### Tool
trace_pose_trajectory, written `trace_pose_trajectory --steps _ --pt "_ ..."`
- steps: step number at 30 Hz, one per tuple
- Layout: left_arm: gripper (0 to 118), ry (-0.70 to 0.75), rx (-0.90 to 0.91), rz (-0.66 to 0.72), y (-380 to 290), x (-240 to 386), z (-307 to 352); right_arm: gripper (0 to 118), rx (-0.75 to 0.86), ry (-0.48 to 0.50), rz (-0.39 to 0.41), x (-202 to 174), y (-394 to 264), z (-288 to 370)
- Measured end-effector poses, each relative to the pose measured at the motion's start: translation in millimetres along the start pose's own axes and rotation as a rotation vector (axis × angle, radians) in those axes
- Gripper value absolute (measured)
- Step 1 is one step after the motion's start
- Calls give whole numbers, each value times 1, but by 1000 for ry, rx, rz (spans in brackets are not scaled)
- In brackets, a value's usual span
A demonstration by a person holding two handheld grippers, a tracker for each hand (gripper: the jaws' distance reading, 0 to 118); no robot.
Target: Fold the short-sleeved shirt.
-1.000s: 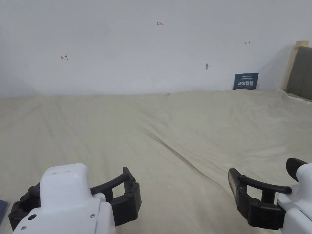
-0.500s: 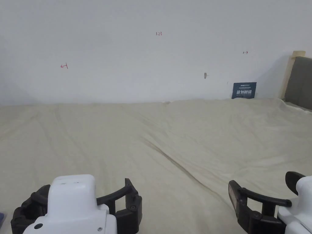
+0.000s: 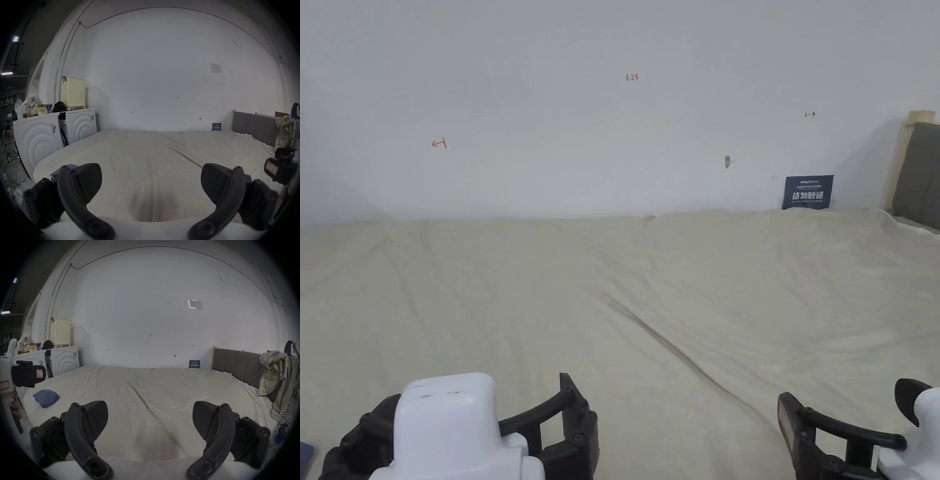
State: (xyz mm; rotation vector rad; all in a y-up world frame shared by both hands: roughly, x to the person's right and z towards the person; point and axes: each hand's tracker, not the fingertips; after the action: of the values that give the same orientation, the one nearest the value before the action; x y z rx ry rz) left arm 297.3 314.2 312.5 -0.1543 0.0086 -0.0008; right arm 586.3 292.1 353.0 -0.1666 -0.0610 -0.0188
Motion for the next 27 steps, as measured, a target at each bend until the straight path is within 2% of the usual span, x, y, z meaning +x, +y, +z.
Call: trace_pose_trajectory --steps 5,10,19,27 --pt "118 15 57 -28 -6 6 4 107 -1 0 7 0 0 0" --pt "118 -50 -41 -14 2 6 2 107 -3 -2 7 0 -1 0" --pt "118 -1 9 -26 0 6 2 107 7 1 27 -1 1 0" --pt "118 -96 -99 24 5 1 -1 107 0 10 35 -1 3 -1"
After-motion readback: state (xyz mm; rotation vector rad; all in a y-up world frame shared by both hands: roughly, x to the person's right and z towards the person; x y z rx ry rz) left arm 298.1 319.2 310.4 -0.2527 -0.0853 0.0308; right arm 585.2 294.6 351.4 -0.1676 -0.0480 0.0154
